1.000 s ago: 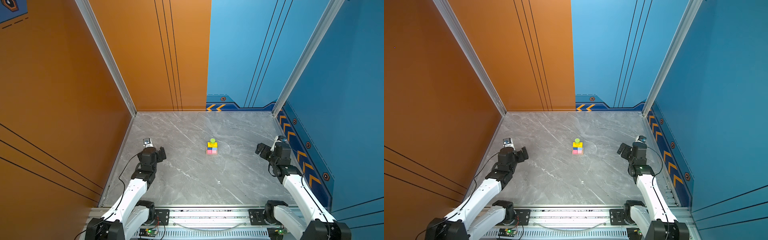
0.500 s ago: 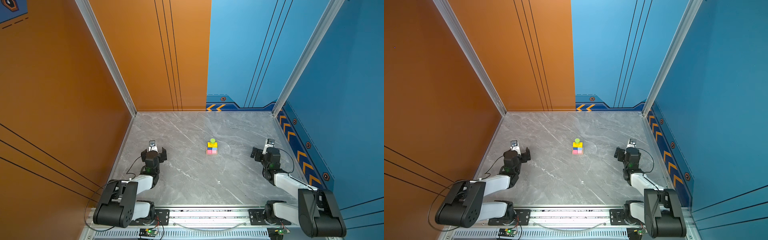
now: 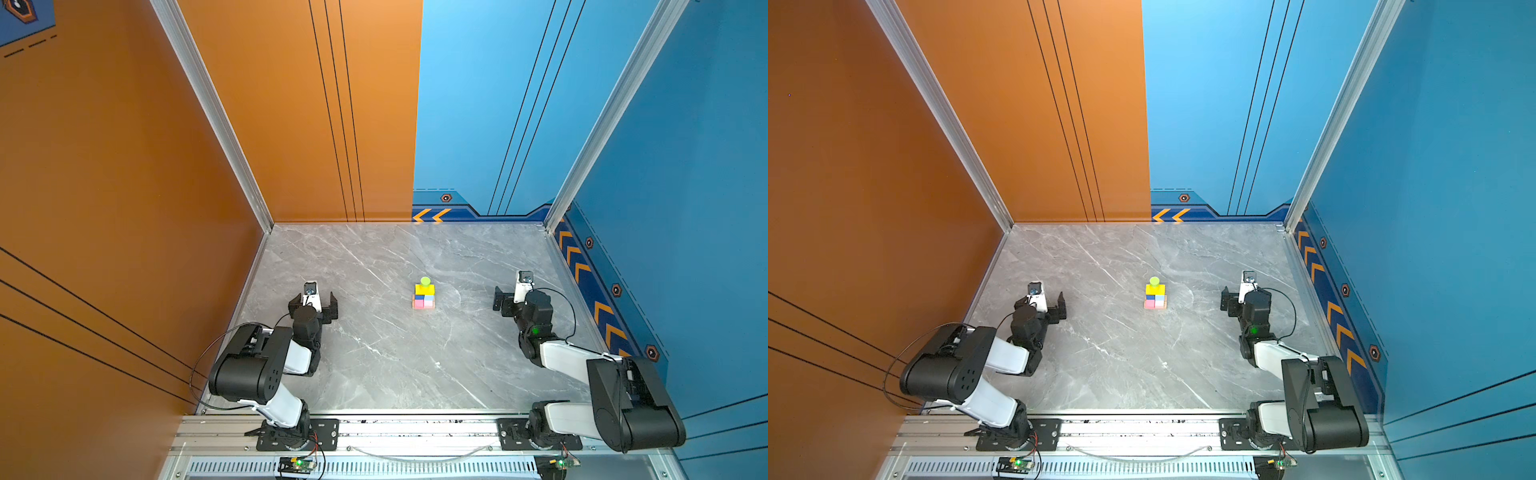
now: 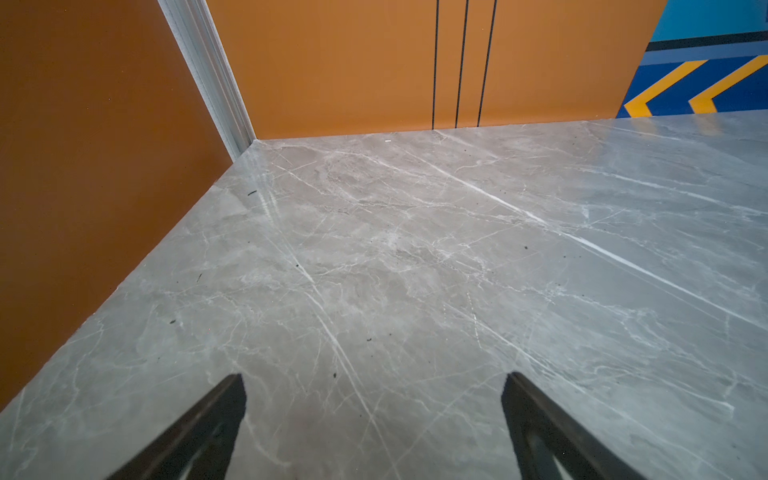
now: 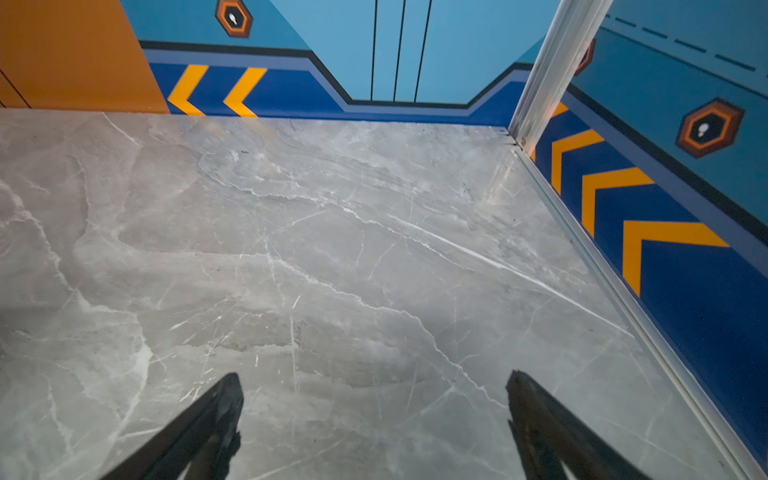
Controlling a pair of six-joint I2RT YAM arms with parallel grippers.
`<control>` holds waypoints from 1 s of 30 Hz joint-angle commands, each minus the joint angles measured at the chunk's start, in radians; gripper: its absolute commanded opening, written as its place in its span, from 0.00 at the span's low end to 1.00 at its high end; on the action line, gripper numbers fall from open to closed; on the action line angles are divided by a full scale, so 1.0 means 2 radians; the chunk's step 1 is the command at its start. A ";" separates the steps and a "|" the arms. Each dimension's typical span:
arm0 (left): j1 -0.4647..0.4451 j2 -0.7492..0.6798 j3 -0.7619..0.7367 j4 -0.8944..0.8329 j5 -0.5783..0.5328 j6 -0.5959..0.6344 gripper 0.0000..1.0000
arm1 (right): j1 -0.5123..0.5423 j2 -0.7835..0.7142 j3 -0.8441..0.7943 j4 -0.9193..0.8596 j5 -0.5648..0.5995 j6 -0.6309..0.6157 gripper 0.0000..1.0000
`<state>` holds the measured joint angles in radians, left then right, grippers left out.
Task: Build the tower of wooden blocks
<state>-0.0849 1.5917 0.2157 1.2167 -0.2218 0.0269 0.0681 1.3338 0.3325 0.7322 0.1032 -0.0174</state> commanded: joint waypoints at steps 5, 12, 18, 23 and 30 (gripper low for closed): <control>0.005 -0.007 0.013 -0.005 0.020 0.010 0.98 | 0.019 0.037 -0.017 0.087 -0.007 -0.021 1.00; 0.004 -0.012 0.032 -0.047 0.020 0.011 0.98 | 0.009 0.044 0.000 0.060 -0.010 -0.010 1.00; 0.004 -0.011 0.035 -0.053 0.016 0.011 0.98 | -0.010 0.105 0.003 0.124 -0.006 0.015 1.00; 0.001 -0.012 0.060 -0.100 -0.035 -0.002 0.98 | -0.027 0.096 0.028 0.052 -0.004 0.037 1.00; 0.002 -0.012 0.073 -0.125 -0.049 -0.010 0.98 | -0.025 0.097 0.027 0.058 -0.002 0.036 1.00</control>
<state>-0.0853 1.5837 0.3473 1.0084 -0.2886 0.0219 0.0185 1.5318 0.3695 0.8722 0.0902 0.0345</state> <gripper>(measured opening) 0.976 0.997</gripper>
